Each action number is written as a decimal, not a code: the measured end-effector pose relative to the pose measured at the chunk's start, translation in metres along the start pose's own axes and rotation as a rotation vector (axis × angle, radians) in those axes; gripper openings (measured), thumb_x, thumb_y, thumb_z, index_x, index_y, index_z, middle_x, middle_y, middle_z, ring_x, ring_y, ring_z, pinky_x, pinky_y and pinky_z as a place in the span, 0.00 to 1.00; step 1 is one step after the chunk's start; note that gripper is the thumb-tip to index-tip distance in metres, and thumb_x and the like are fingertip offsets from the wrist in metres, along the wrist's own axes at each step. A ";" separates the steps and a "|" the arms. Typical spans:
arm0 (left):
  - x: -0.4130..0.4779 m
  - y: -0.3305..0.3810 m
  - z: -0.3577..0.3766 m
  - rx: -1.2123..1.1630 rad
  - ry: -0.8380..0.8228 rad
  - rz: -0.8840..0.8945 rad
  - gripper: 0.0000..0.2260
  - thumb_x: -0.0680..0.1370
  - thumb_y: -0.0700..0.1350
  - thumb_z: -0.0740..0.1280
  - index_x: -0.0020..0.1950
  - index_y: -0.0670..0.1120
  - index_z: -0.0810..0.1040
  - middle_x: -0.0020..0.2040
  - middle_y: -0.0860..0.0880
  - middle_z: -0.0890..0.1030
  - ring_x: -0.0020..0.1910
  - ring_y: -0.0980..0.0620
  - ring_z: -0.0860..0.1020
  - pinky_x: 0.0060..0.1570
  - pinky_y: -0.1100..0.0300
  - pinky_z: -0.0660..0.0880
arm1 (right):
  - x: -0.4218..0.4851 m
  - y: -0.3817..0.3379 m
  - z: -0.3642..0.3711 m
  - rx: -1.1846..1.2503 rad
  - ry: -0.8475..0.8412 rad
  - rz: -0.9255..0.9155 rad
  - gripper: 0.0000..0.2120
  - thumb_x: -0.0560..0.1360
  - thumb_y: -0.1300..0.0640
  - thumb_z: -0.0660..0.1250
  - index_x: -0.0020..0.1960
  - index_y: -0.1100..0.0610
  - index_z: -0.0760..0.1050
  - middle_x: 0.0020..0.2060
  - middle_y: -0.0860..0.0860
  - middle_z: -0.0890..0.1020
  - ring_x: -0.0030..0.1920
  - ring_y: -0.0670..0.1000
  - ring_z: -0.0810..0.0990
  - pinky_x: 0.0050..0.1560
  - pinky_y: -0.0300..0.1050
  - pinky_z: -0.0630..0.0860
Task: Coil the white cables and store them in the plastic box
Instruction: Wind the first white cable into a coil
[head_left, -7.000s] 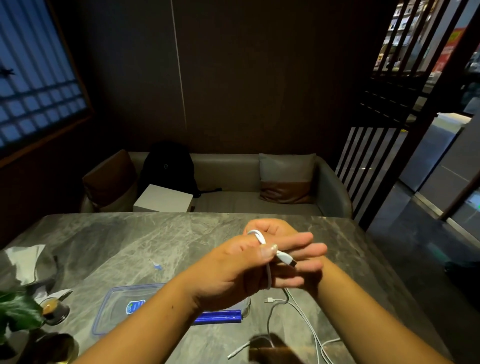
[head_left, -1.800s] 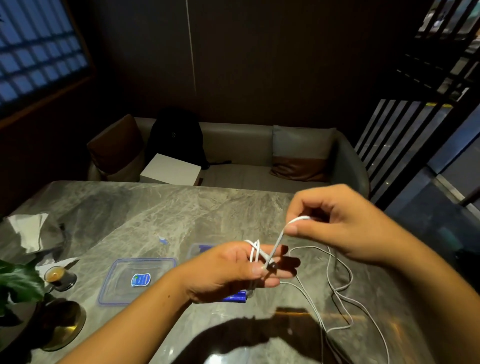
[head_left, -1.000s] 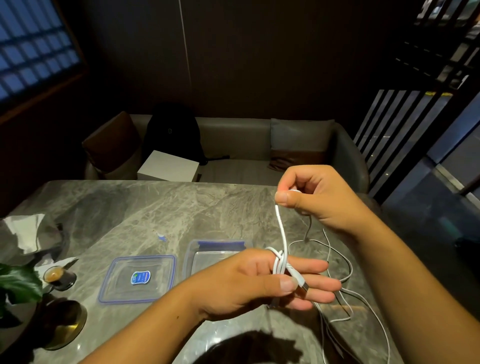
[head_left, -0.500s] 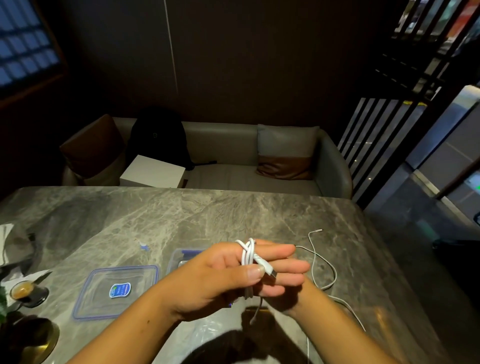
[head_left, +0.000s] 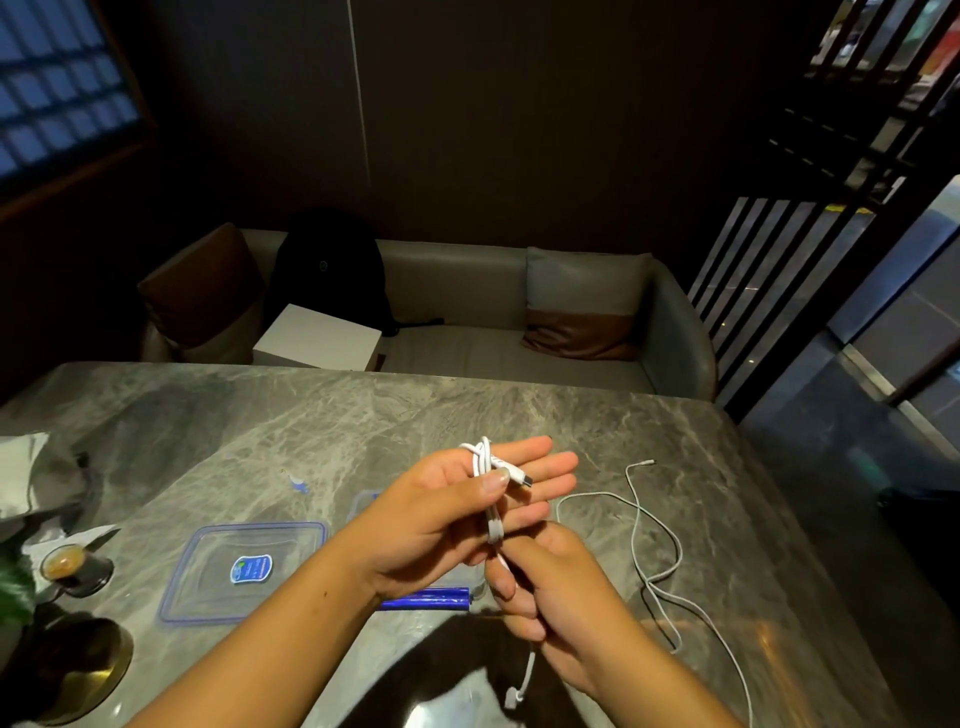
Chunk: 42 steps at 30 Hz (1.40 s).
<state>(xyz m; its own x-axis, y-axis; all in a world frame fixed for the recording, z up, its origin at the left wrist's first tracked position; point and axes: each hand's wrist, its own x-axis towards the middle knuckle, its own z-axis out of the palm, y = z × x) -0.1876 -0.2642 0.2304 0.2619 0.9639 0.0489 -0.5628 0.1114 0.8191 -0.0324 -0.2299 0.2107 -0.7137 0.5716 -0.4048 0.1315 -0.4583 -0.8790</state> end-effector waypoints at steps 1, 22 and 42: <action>0.000 0.001 -0.003 0.014 0.027 0.010 0.20 0.82 0.37 0.55 0.75 0.37 0.64 0.72 0.39 0.72 0.72 0.41 0.70 0.72 0.51 0.66 | -0.004 0.001 0.001 -0.001 -0.005 0.003 0.15 0.82 0.60 0.58 0.44 0.59 0.82 0.25 0.51 0.71 0.23 0.45 0.60 0.20 0.37 0.54; -0.003 -0.008 -0.008 0.263 0.111 -0.146 0.15 0.82 0.40 0.61 0.67 0.37 0.74 0.70 0.45 0.76 0.71 0.47 0.73 0.68 0.52 0.72 | -0.047 -0.092 -0.050 -0.780 0.088 -0.535 0.07 0.72 0.52 0.71 0.36 0.52 0.82 0.26 0.52 0.77 0.25 0.43 0.72 0.28 0.35 0.68; 0.004 -0.003 0.036 0.195 -0.117 -0.190 0.18 0.82 0.36 0.58 0.73 0.38 0.67 0.69 0.39 0.75 0.67 0.41 0.76 0.63 0.55 0.76 | 0.003 -0.114 -0.047 -0.659 -0.133 -0.581 0.09 0.73 0.50 0.70 0.38 0.54 0.82 0.27 0.53 0.77 0.27 0.48 0.72 0.27 0.35 0.68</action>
<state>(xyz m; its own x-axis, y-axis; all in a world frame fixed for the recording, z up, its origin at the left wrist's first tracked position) -0.1568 -0.2694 0.2485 0.4427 0.8947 -0.0595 -0.3369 0.2275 0.9137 -0.0172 -0.1441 0.2978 -0.8599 0.4890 0.1468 0.0635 0.3878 -0.9196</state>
